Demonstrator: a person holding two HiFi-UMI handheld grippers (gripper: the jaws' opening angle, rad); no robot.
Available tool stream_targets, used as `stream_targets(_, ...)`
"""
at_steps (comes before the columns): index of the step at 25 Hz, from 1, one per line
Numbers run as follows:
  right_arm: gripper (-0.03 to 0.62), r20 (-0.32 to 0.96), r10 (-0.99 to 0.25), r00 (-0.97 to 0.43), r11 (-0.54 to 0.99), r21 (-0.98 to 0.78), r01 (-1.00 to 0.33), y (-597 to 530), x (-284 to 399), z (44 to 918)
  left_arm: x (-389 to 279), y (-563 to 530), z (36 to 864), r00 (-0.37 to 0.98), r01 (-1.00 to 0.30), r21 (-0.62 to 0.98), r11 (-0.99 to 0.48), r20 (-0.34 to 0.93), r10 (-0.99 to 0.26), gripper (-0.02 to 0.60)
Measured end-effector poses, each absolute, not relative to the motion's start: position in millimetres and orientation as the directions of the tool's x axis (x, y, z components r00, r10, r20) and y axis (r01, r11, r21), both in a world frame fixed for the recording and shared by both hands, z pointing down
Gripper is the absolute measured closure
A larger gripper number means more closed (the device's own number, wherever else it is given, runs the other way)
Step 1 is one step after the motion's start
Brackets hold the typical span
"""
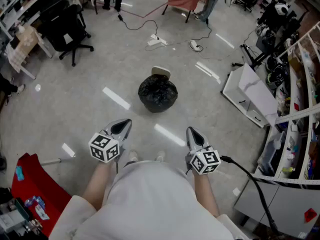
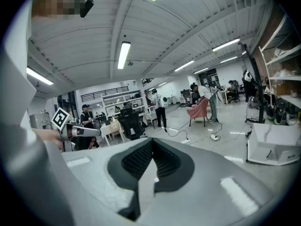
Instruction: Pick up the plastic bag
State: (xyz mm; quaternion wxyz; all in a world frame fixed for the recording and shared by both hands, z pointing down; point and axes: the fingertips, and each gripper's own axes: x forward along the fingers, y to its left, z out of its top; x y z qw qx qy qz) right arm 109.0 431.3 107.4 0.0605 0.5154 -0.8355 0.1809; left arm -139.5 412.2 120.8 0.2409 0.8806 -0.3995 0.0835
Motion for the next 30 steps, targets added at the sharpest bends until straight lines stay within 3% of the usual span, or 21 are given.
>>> stream_targets(30,0.592,0.315,-0.851,-0.42,0.363,-0.225,-0.904,458,42,117,-201,423,137,0.706,-0.708,0.345,-0.617,0.367,-0.605,0.578)
